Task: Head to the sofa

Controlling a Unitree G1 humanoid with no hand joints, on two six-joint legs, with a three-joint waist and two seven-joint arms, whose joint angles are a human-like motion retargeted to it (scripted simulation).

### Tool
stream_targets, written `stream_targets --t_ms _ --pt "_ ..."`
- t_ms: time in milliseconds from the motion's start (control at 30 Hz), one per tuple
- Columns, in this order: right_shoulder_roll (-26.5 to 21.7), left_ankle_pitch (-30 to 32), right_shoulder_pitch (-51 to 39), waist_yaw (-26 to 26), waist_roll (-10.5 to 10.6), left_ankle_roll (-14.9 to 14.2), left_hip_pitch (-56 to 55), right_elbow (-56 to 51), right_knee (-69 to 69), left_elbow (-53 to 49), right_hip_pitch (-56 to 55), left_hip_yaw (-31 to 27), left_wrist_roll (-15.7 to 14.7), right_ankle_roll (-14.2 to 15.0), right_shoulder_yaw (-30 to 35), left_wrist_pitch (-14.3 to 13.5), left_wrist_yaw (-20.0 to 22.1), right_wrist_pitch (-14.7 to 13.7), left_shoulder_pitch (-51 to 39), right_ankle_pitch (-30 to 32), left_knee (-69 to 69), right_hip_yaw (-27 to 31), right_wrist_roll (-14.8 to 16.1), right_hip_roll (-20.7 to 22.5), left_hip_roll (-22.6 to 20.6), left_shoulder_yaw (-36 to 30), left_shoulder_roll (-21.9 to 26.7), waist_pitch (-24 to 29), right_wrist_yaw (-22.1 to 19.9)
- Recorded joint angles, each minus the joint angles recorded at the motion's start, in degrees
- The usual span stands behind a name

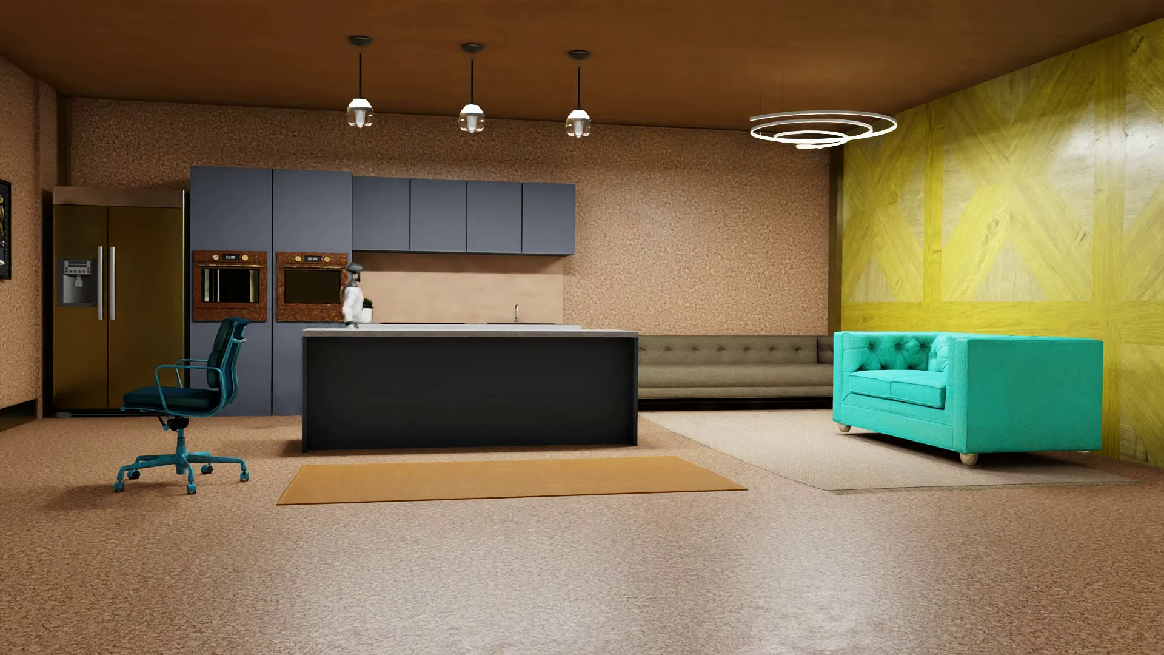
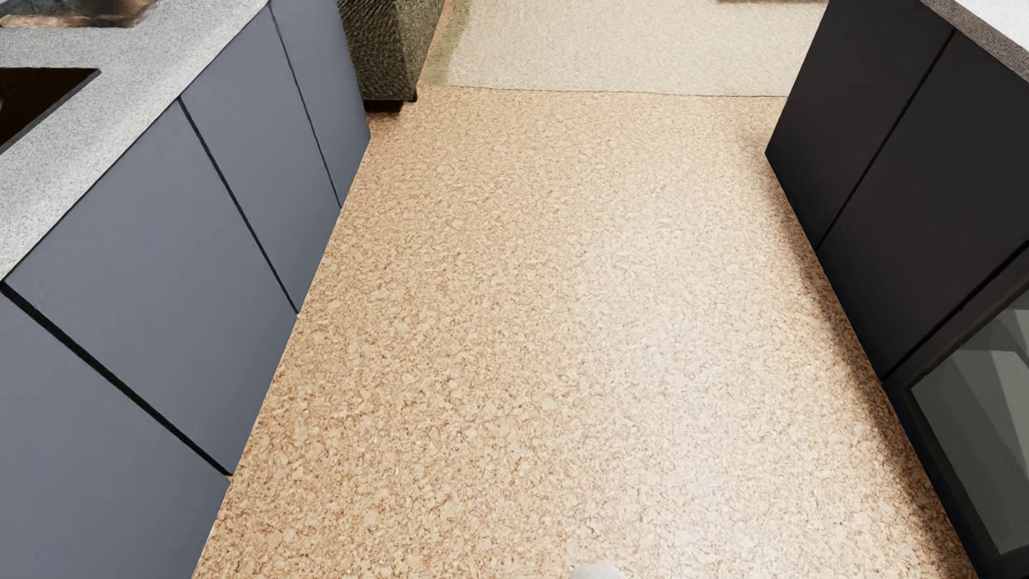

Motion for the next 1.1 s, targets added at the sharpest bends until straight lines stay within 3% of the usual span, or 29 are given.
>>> stream_targets --t_ms 67,100,133,167,200,233,267,300,333,367,433,500,533,567,633,667,733,767,800,833,867,933,1033,1100 --pt "0.25 -7.52 0.93 -2.68 -0.09 0.00 7.30 0.43 -19.39 -3.18 -4.13 0.00 0.00 0.00 -0.67 0.00 0.00 0.00 -2.74 4.14 -2.14 0.00 0.00 -1.30 0.94 2.62 1.12 -1.13 0.00" --pt "0.28 -8.92 1.19 -3.55 -0.18 0.00 9.79 1.06 -31.68 -4.26 -5.70 0.00 0.00 0.00 -0.29 0.00 0.00 0.00 -3.97 11.35 -2.19 0.00 0.00 -2.05 1.43 3.22 1.49 -1.99 0.00" --pt "0.27 -8.39 1.48 -4.84 -0.08 0.00 12.36 1.77 -35.53 -4.40 -6.94 0.00 0.00 0.00 -0.20 0.00 0.00 0.00 -4.86 14.58 -1.64 0.00 0.00 -3.00 2.60 3.89 1.45 -2.30 0.00" --pt "0.44 -5.67 1.79 -6.23 0.33 0.00 14.78 2.58 -22.43 -4.82 -8.27 0.00 0.00 0.00 -0.15 0.00 0.00 0.00 -4.70 5.44 -0.06 0.00 0.00 -3.11 4.70 5.62 1.10 -2.15 0.00" --pt "0.79 -0.24 2.07 -7.01 0.84 0.00 15.89 4.00 -16.11 -4.71 -9.73 0.00 0.00 0.00 0.28 0.00 0.00 0.00 -3.59 3.48 3.40 0.00 0.00 -2.50 6.79 6.76 0.47 -2.70 0.00" --pt "1.03 9.04 2.32 -6.96 1.89 0.00 14.87 6.07 -9.99 -2.43 -10.65 0.00 0.00 0.00 0.72 0.00 0.00 0.00 -2.20 5.59 9.83 0.00 0.00 -0.90 8.68 6.74 -0.82 -3.64 0.00" --pt "1.20 19.70 2.07 -6.01 2.88 0.00 11.96 7.98 -5.30 0.85 -9.42 0.00 0.00 0.00 0.84 0.00 0.00 0.00 -1.08 4.77 19.70 0.00 0.00 1.60 9.92 7.01 -2.22 -3.57 0.00" --pt "1.49 26.01 1.74 -4.81 3.29 0.00 6.59 7.98 -3.85 2.90 -5.84 0.00 0.00 0.00 -0.08 0.00 0.00 0.00 0.11 1.84 32.64 0.00 0.00 4.53 10.52 6.86 -2.61 -2.72 0.00" --pt "1.70 25.29 1.67 -2.97 3.55 0.00 0.16 6.47 -5.30 4.54 -0.82 0.00 0.00 0.00 -0.95 0.00 0.00 0.00 0.59 -0.55 44.83 0.00 0.00 7.60 10.57 4.93 -2.85 -1.65 0.00" --pt "1.74 20.57 1.20 0.17 2.65 0.00 -5.75 5.00 -7.93 6.62 5.00 0.00 0.00 0.00 -0.95 0.00 0.00 0.00 0.75 -1.58 51.72 0.00 0.00 8.41 8.83 3.51 -3.64 -0.91 0.00" --pt "1.16 19.58 0.20 7.27 0.23 0.00 -17.26 -0.20 -15.08 6.81 16.37 0.00 0.00 0.00 -1.31 0.00 0.00 0.00 3.67 -2.01 48.68 0.00 0.00 8.40 5.07 2.98 -4.26 -0.49 0.00" --pt "0.50 25.83 -1.05 12.46 -1.44 0.00 -26.04 -5.64 -21.15 8.77 26.25 0.00 0.00 0.00 -2.74 0.00 0.00 0.00 6.05 -2.97 28.78 0.00 0.00 7.33 3.30 0.38 -4.18 -0.56 0.00" --pt "0.22 25.43 -1.93 15.19 -2.08 0.00 -28.13 -7.74 -23.36 8.98 31.26 0.00 0.00 0.00 -3.35 0.00 0.00 0.00 7.33 -4.35 17.12 0.00 0.00 6.43 3.39 0.15 -4.00 -0.45 0.00" --pt "-0.37 18.34 -3.49 16.78 -1.66 0.00 -30.93 -9.31 -24.44 8.99 34.29 0.00 0.00 0.00 -4.16 0.00 0.00 0.00 7.97 -6.12 7.49 0.00 0.00 6.59 4.43 -0.09 -3.99 -1.02 0.00" --pt "-1.04 -3.27 -6.09 19.89 -1.38 0.00 -34.83 -10.63 -23.28 8.84 38.73 0.00 0.00 0.00 -6.14 0.00 0.00 0.00 9.03 -7.98 0.82 0.00 0.00 5.50 6.96 -1.32 -3.60 -1.73 0.00" --pt "-0.88 -1.46 -6.67 21.43 -1.89 0.00 -36.17 -10.12 -21.91 8.70 41.05 0.00 0.00 0.00 -7.19 0.00 0.00 0.00 9.68 -6.12 1.25 0.00 0.00 4.13 7.51 -1.82 -3.25 -1.53 0.00" --pt "0.03 20.36 -5.45 21.97 -4.29 0.00 -39.17 -7.72 -13.51 9.78 41.82 0.00 0.00 0.00 -8.76 0.00 0.00 0.00 10.43 6.82 7.99 0.00 0.00 -0.03 4.65 -2.14 -3.16 -2.41 0.00" --pt "0.46 26.51 -4.47 20.74 -6.08 0.00 -39.11 -5.22 -4.26 11.01 38.27 0.00 0.00 0.00 -7.64 0.00 0.00 0.00 10.22 15.90 12.36 0.00 0.00 -1.81 2.02 -1.76 -3.09 -2.95 0.00" --pt "0.47 26.74 -3.47 19.04 -7.30 0.00 -37.25 -2.92 7.40 12.15 32.34 0.00 0.00 0.00 -5.61 0.00 0.00 0.00 9.34 20.20 15.25 0.00 0.00 -2.59 -0.37 -0.60 -2.78 -3.09 0.00" --pt "0.39 24.52 -2.24 16.86 -8.17 0.00 -33.48 -2.61 18.52 12.46 25.32 0.00 0.00 0.00 -4.61 0.00 0.00 0.00 8.08 16.64 15.35 0.00 0.00 -2.96 -2.75 1.36 -2.77 -2.65 0.00" --pt "0.22 21.04 -1.41 13.74 -8.20 0.00 -27.29 -2.19 25.47 12.47 19.43 0.00 0.00 0.00 -2.91 0.00 0.00 0.00 6.60 8.67 13.11 0.00 0.00 -2.08 -3.75 3.13 -2.83 -1.68 0.00" --pt "-0.41 12.48 1.27 6.28 -6.72 0.00 -13.97 -0.81 25.54 7.92 8.38 0.00 0.00 0.00 -1.05 0.00 0.00 0.00 4.14 0.43 6.13 0.00 0.00 1.07 -3.47 3.11 -1.23 -0.96 0.00" --pt "-1.75 -3.86 5.55 -2.92 -4.74 0.00 3.80 2.78 0.55 -1.68 -1.99 0.00 0.00 0.00 -0.85 0.00 0.00 0.00 1.64 1.98 -2.06 0.00 0.00 2.04 -0.17 7.40 0.63 -1.16 0.00" --pt "-2.29 -10.62 7.26 -6.19 -5.07 0.00 9.92 5.78 -20.56 -6.03 -5.10 0.00 0.00 0.00 -0.65 0.00 0.00 0.00 -1.70 6.37 -1.35 0.00 0.00 0.48 0.56 9.88 1.35 -3.06 0.00"
